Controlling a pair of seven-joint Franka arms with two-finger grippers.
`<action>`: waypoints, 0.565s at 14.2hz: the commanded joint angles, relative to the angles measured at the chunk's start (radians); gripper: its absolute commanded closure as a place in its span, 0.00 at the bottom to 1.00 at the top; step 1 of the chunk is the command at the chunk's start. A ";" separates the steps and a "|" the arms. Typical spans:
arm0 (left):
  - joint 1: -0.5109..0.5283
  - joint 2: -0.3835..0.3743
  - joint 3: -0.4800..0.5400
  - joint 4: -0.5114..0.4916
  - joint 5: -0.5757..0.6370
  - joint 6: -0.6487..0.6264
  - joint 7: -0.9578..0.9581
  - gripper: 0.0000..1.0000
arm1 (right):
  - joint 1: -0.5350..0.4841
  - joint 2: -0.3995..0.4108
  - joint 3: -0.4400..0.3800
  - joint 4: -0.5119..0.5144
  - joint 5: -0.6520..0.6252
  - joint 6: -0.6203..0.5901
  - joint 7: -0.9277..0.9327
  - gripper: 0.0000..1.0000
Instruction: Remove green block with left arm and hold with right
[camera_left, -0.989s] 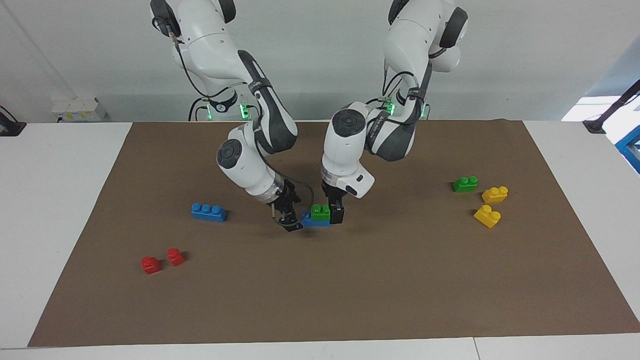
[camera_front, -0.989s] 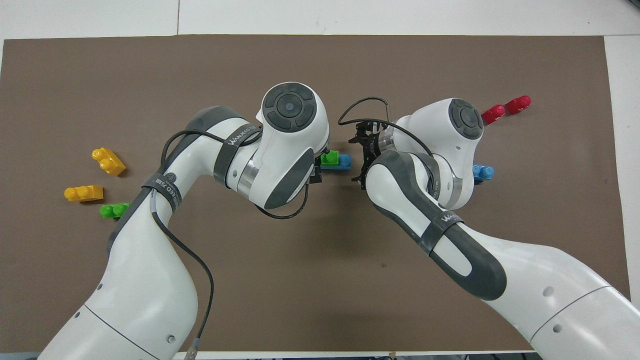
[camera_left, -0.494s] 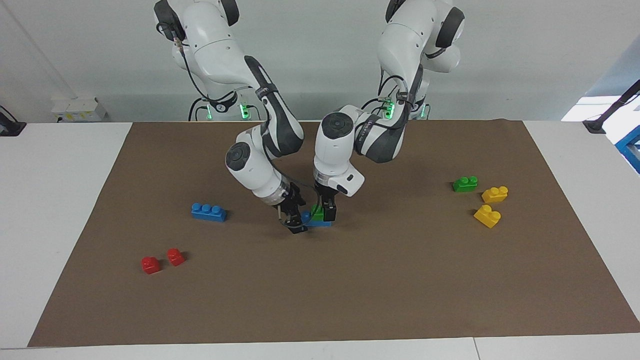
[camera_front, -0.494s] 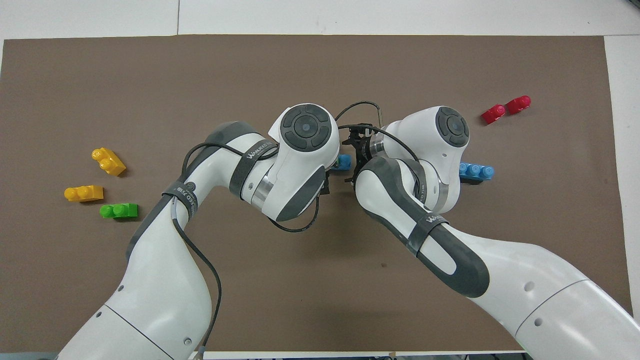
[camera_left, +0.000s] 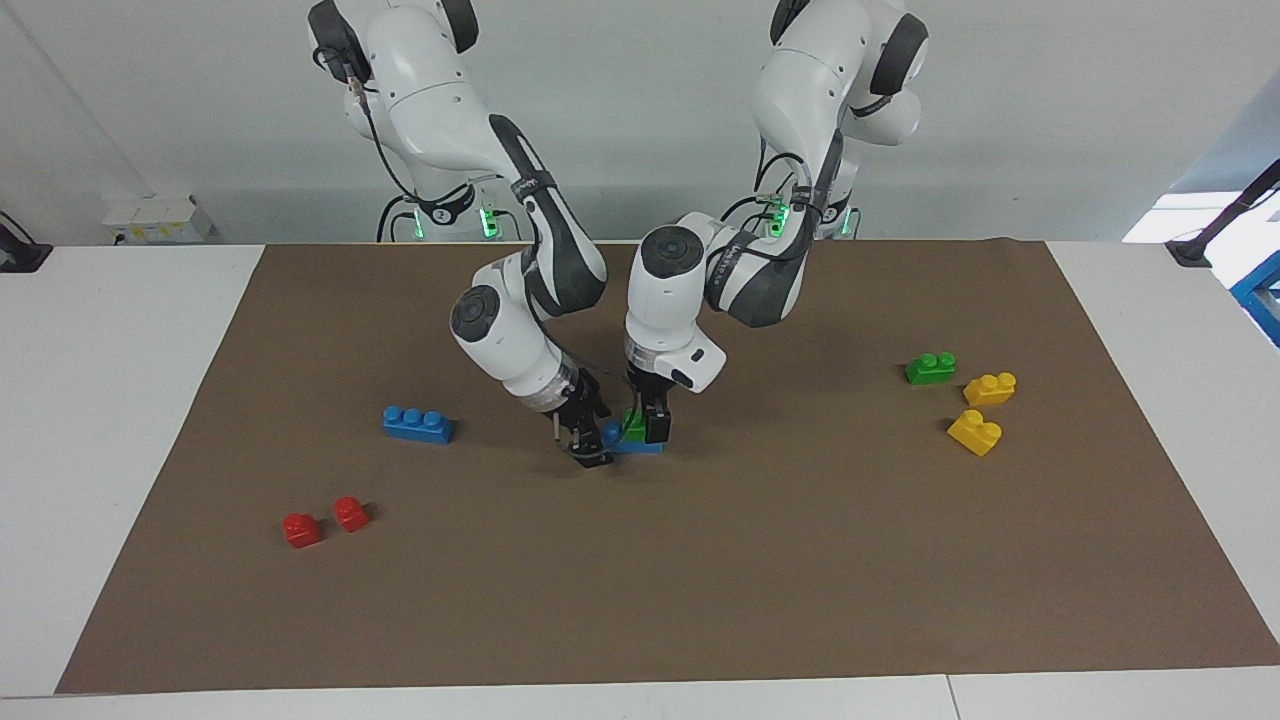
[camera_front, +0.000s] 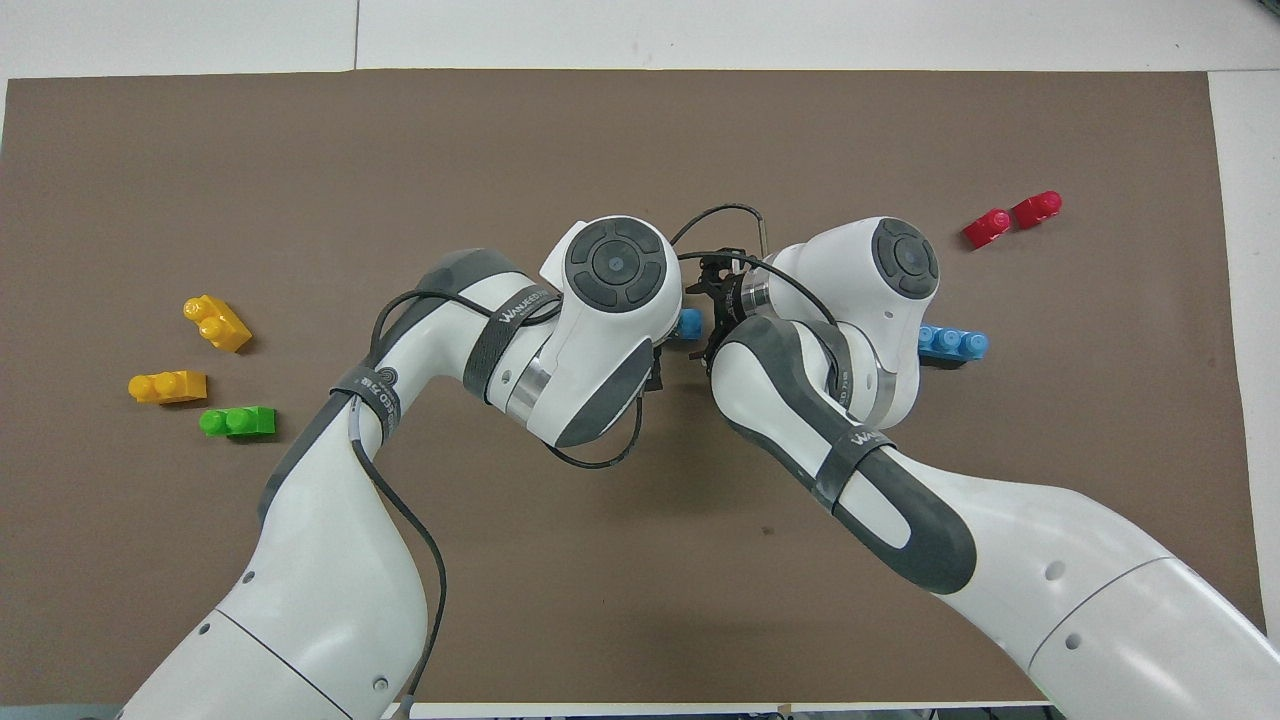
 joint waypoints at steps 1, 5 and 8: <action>-0.017 -0.026 0.017 -0.033 0.016 0.020 -0.025 0.00 | 0.001 -0.003 0.003 -0.014 0.022 0.027 -0.001 0.57; -0.017 -0.026 0.019 -0.033 0.016 0.020 -0.027 0.00 | 0.021 -0.006 0.003 -0.016 0.022 0.027 -0.062 1.00; -0.017 -0.026 0.019 -0.034 0.018 0.014 -0.027 0.00 | 0.019 -0.006 0.002 -0.019 0.022 0.027 -0.065 1.00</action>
